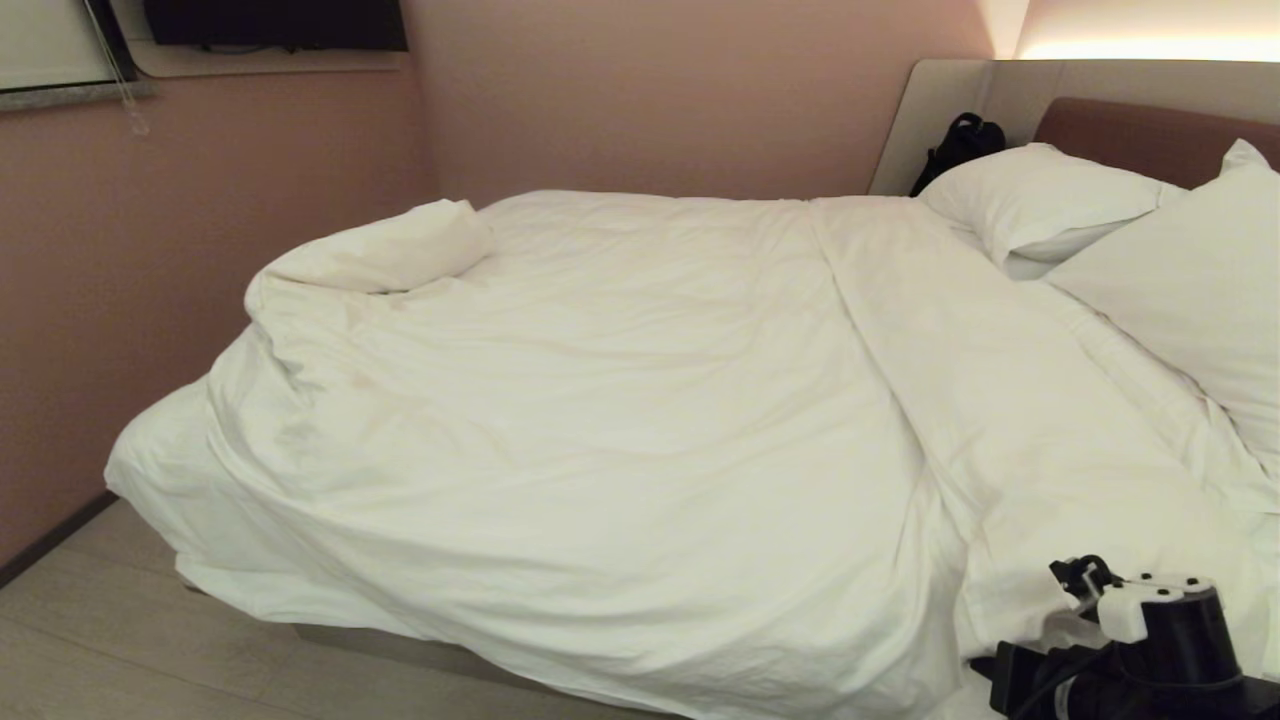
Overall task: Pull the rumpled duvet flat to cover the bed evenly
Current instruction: Flatten the corners of the folded blanket
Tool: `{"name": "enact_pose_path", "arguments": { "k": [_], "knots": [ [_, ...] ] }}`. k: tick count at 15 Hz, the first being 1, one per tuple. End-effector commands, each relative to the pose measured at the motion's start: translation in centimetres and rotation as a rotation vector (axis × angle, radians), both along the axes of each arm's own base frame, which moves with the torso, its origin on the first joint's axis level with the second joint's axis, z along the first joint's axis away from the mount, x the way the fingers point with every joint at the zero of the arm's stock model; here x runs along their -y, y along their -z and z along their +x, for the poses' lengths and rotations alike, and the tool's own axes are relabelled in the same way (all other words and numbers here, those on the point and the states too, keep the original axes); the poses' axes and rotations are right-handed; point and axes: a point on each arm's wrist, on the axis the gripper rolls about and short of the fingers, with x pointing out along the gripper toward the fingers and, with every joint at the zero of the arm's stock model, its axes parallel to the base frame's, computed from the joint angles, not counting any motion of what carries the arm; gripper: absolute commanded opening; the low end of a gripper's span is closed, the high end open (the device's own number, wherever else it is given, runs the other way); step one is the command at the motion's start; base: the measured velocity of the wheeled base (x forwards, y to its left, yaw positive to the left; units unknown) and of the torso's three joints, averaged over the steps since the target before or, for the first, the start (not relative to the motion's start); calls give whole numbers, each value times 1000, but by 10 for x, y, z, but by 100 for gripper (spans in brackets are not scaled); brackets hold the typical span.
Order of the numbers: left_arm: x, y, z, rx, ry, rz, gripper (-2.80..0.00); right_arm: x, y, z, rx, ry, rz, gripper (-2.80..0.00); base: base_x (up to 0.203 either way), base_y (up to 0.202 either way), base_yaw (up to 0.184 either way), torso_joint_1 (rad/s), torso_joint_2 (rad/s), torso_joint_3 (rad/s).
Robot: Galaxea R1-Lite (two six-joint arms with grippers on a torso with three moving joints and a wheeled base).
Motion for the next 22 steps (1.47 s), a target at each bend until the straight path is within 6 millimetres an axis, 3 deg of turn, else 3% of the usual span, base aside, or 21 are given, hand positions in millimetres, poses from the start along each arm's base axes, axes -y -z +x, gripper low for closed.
{"name": "enact_pose_path", "arguments": {
  "k": [1,11,17,22],
  "knots": [
    [0,0,0,1,0,0,-280,-1,-6,3,40,-1,10,-280,0,0,0,0,0,0],
    [0,0,0,1,0,0,-280,-22,2,-18,-26,-141,-4,-280,0,0,0,0,0,0],
    [0,0,0,1,0,0,-280,-28,-6,3,52,-121,6,-280,0,0,0,0,0,0],
    [0,0,0,1,0,0,-280,-19,-14,23,116,26,-45,-280,0,0,0,0,0,0]
  ]
}}
